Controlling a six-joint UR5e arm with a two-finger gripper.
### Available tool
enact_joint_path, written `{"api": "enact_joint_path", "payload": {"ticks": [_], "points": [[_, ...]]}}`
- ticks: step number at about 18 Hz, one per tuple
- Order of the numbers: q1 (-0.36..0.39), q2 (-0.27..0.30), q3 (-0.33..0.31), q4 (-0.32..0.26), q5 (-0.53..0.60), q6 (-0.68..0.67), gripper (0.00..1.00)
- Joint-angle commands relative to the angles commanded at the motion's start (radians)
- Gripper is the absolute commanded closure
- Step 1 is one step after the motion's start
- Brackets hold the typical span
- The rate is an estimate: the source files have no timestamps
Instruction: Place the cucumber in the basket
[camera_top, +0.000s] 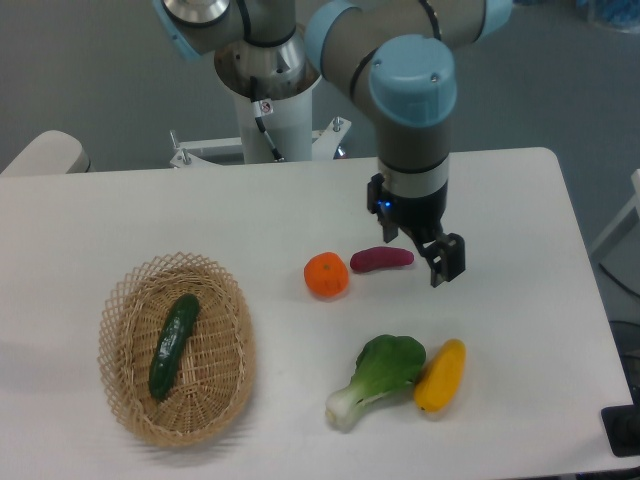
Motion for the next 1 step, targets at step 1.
{"api": "enact_joint_path", "payload": {"ticks": [1], "points": [[0.000,0.000,0.000,0.002,0.000,0.000,0.00]]}}
